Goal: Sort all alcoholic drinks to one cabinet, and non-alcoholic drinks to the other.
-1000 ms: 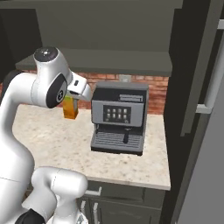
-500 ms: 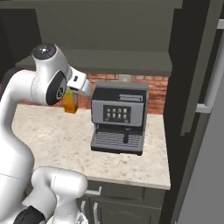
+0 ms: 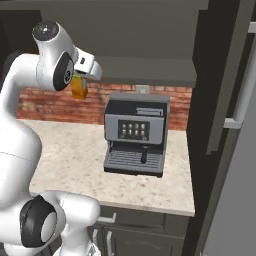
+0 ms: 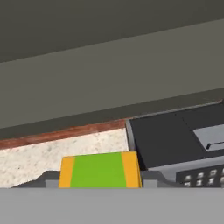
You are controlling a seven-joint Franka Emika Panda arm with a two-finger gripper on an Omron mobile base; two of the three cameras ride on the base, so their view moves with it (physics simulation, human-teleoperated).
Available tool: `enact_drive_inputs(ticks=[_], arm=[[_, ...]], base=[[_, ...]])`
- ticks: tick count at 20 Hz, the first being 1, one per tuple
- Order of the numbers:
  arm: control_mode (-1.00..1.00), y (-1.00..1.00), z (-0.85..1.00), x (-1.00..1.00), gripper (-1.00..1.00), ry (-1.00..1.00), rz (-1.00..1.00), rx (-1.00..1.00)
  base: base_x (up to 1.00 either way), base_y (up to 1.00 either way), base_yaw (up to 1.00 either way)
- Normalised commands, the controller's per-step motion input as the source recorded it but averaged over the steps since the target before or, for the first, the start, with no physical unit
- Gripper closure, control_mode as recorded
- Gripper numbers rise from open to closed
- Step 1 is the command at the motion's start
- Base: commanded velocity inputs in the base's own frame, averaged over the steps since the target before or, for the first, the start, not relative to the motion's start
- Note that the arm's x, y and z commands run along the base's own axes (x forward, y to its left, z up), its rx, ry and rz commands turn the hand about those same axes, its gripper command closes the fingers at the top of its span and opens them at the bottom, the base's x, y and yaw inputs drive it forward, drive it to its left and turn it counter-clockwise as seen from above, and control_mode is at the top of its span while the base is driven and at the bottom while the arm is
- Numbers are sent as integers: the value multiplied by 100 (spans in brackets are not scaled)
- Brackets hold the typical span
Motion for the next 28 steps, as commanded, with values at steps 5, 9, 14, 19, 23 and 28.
enact_drive_inputs(ticks=[5, 9, 14, 19, 23, 28], arm=[[-100, 18, 40, 36, 100, -11, 0, 0], [-100, 6, 16, 3, 100, -14, 0, 0], [-100, 23, 0, 33, 100, -11, 0, 0], [-100, 6, 0, 62, 100, -8, 0, 0], [-100, 0, 0, 69, 100, 0, 0, 0], [-100, 0, 0, 86, 100, 1, 0, 0]], base=[[0, 0, 0], [0, 0, 0], [0, 0, 0], [0, 0, 0], [0, 0, 0], [0, 0, 0]])
